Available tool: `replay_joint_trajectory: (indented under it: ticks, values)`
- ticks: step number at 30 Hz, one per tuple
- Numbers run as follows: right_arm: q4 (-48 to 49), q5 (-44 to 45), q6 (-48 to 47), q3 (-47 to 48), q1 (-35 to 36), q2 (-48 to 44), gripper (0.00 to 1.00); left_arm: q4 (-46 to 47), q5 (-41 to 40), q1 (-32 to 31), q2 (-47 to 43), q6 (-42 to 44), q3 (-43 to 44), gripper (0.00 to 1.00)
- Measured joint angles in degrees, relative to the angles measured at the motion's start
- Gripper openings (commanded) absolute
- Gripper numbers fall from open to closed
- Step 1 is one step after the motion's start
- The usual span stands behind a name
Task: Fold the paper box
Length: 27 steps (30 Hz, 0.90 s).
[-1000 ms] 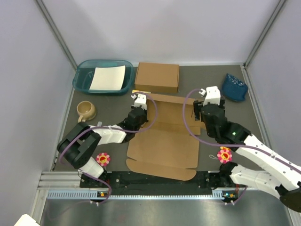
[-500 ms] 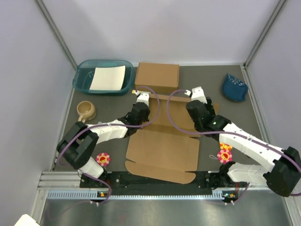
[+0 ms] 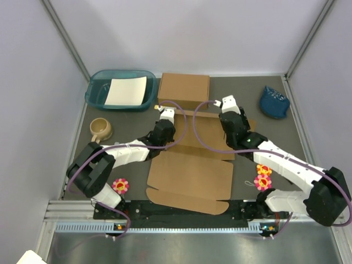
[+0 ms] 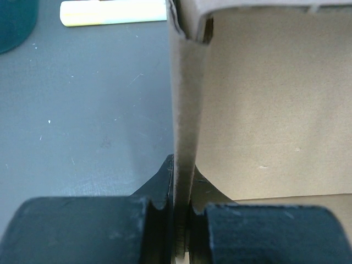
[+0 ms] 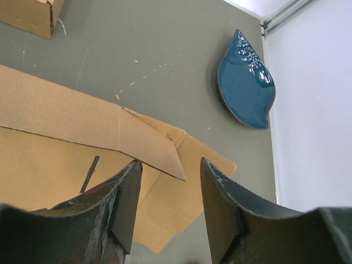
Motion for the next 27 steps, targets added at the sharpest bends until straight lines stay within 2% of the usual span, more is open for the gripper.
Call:
replay_joint_trajectory:
  ticks: [7, 13, 14, 16, 24, 27]
  values:
    - [1.81, -1.05, -1.27, -0.72, -0.72, 2.12, 0.39, 0.02, -0.31, 0.00, 0.00, 0.00, -0.02, 0.00]
    - [2.23, -2.23, -0.72, -0.72, -0.72, 3.45, 0.18, 0.59, -0.50, 0.00, -0.02, -0.02, -0.37, 0.00]
    - [2.05, -2.56, -0.39, -0.72, -0.72, 3.45, 0.10, 0.83, -0.59, 0.00, -0.04, -0.02, -0.50, 0.00]
    - [1.27, -3.43, 1.22, -0.70, -0.72, 3.45, 0.01, 1.20, -0.72, -0.02, -0.09, -0.02, -0.70, 0.00]
    - [-4.98, -9.14, 14.56, 1.97, -0.72, 3.41, 0.00, 3.61, -1.40, -0.28, -1.33, -1.09, -3.02, 0.00]
    - [-6.21, -12.26, 22.38, 2.45, -0.81, 2.99, 0.00, 4.37, -2.21, -0.28, -2.43, -1.90, -4.52, 0.00]
